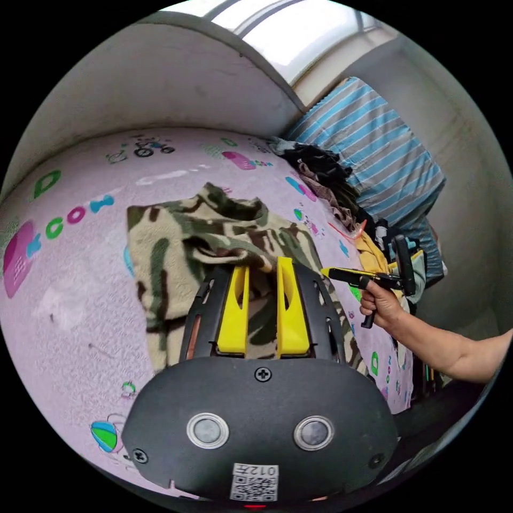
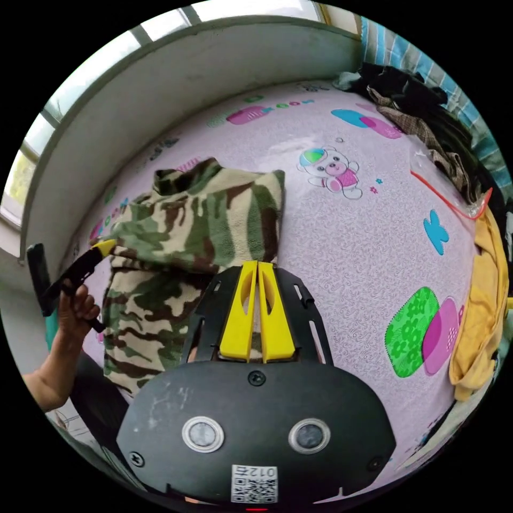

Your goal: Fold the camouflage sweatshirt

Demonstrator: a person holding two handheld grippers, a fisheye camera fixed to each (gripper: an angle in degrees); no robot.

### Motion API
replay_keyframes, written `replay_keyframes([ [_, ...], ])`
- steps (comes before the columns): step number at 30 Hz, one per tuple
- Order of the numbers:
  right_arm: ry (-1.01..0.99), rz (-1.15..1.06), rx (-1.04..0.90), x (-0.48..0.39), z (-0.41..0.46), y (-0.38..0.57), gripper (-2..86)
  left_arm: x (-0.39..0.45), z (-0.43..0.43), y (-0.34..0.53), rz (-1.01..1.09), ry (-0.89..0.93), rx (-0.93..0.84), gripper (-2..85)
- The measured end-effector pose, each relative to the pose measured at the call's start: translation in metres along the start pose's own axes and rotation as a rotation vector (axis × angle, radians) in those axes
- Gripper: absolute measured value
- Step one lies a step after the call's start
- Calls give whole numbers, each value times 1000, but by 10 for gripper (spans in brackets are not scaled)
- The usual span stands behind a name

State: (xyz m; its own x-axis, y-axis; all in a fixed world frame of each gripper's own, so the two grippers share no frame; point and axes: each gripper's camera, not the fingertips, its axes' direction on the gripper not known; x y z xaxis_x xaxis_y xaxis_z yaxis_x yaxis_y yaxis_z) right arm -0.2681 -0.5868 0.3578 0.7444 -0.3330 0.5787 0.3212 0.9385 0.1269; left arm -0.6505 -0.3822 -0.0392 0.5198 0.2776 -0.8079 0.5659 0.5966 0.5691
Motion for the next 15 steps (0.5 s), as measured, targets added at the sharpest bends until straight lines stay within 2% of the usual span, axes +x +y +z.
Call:
replay_keyframes([
  [5,8,-12,9,-14,12,-14,-10,-38,-56,5,-182,-126,110,54],
  [7,34,-28,4,-23,15,-18,-10,-31,-63,-6,-99,-128,126,52],
  [10,78,-55,0,-42,13,-27,-9,-13,-44,-24,52,-127,12,55],
  [15,154,-223,97,-88,2,-52,-6,-17,-18,-48,81,-159,-87,80],
])
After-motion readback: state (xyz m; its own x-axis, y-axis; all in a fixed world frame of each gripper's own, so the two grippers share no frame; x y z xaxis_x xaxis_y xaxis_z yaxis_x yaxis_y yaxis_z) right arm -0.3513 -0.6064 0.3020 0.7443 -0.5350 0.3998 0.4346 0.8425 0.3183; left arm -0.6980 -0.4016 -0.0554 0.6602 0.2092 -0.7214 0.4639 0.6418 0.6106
